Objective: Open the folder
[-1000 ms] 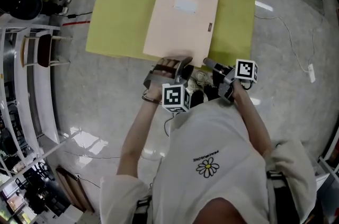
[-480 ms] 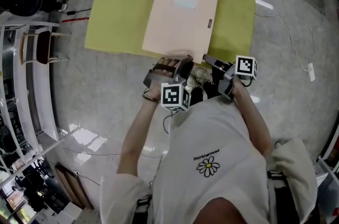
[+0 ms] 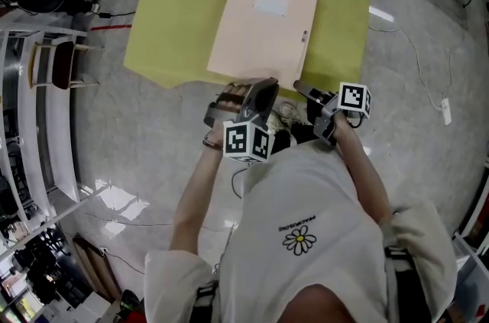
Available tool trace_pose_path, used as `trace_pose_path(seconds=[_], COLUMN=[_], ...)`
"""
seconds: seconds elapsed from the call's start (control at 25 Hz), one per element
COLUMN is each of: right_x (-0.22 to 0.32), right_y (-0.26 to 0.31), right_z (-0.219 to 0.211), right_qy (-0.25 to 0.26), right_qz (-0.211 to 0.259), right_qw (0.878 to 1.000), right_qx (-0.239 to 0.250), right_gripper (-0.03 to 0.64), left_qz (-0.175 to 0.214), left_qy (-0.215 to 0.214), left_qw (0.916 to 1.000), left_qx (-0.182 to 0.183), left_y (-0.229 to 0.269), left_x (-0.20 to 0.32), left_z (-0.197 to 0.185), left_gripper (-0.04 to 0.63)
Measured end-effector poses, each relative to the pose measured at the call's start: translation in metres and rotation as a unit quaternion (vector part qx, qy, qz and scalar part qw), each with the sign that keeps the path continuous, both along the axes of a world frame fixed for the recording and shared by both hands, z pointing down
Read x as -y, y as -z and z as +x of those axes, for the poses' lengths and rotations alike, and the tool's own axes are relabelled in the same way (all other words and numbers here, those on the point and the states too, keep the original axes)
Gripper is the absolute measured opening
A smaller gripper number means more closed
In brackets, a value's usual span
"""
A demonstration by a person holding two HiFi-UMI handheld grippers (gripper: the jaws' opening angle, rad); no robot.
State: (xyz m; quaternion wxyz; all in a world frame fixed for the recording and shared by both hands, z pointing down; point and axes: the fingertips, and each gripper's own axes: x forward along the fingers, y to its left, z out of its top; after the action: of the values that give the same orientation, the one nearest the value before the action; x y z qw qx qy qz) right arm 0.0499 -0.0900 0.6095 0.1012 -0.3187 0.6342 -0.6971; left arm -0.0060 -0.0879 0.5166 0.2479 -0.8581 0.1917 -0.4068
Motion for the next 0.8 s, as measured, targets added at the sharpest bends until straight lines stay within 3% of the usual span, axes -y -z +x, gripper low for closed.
trace_pose_path(seconds=[0.24, 0.44, 0.8], right_x=[-0.001, -0.002, -0.002], right_y=[0.0, 0.001, -0.001], right_z=[0.004, 0.004, 0.004], right_qy=[-0.001, -0.006, -0.015], right_qz=[-0.011, -0.018, -0.021], right_qw=[1.0, 1.0, 1.0], right_qx=[-0.023, -0.018, -0.016], right_gripper=[0.193, 0.193, 0.193], left_qz=[0.015, 0.031, 0.045], left_qy=[0.057, 0.085, 0.165], left_qw=[0.9946, 0.99, 0.973], left_qx=[-0.086, -0.109, -0.155], left_y=[0.054, 0.075, 0.102], left_x=[0.023, 0.029, 0.043], left_z=[-0.007, -0.025, -0.076], left_gripper=[0.012, 0.012, 0.012])
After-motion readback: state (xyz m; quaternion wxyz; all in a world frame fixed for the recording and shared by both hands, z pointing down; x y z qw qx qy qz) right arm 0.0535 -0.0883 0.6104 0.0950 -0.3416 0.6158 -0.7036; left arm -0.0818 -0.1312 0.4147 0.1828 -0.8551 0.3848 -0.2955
